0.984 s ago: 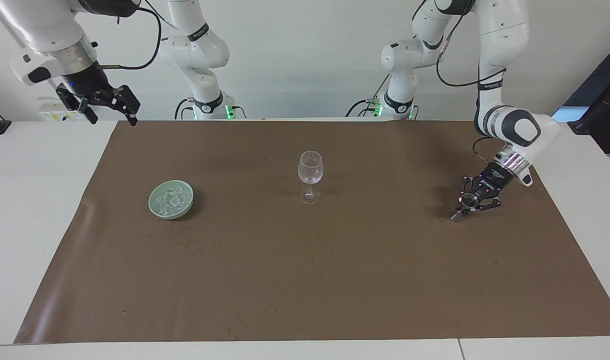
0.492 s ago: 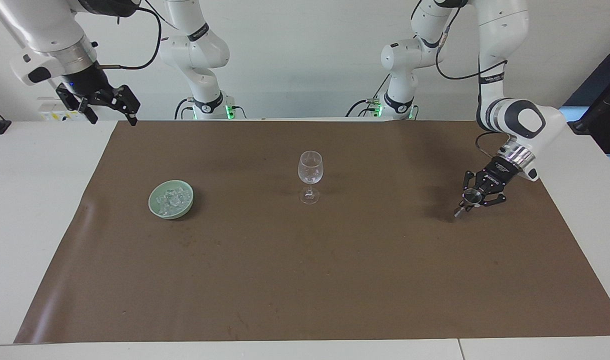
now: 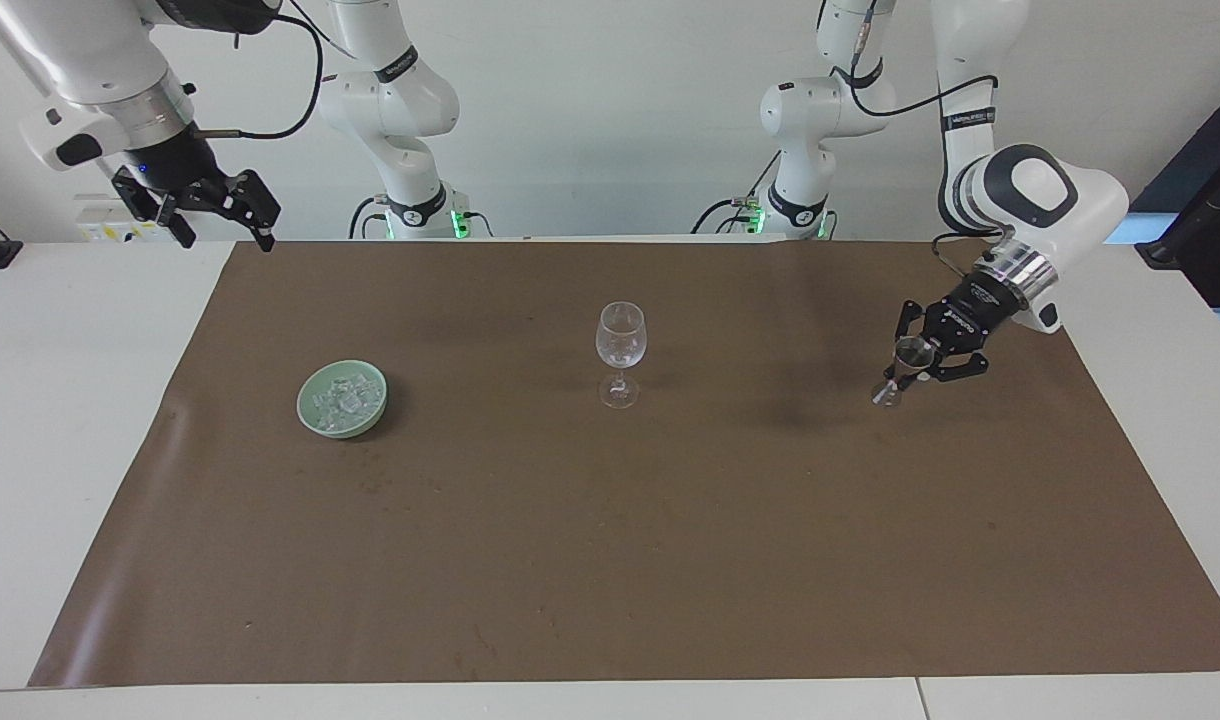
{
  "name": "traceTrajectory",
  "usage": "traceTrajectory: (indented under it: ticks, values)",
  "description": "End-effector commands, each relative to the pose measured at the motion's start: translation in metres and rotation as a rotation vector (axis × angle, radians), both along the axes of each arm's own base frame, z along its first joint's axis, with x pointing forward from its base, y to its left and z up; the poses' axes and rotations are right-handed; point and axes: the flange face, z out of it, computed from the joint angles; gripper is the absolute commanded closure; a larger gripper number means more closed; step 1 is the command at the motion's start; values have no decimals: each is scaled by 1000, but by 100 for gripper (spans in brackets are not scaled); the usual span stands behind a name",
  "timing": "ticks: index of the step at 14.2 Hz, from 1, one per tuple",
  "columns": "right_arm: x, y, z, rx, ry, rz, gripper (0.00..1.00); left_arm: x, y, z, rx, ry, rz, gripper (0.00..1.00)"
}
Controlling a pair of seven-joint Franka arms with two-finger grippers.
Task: Pour wine and add ice with both arms
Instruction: 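Reach the left gripper to the small silver cup and grasp it, then lift the silver cup and carry it over the clear glass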
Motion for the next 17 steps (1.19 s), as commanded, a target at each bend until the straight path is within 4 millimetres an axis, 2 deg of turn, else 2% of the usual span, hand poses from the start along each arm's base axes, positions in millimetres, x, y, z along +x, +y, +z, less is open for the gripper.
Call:
traceTrajectory:
  ticks: [1,4,6,8,11,13,17]
  values:
    - [-4,0,-1,5,0,3,0,-18,-36,25,31,57,-55,100]
    - [-4,0,-1,5,0,3,0,-28,-73,51,32,90,-88,100]
    - [-4,0,-1,5,0,3,0,-39,-110,66,50,80,-152,100]
    - [-4,0,-1,5,0,3,0,-51,-156,71,93,81,-220,100]
    - [-4,0,-1,5,0,3,0,-60,-198,70,150,78,-226,100]
    - [-4,0,-1,5,0,3,0,-67,-218,68,194,75,-254,100]
    - [-4,0,-1,5,0,3,0,-74,-242,68,295,51,-277,100]
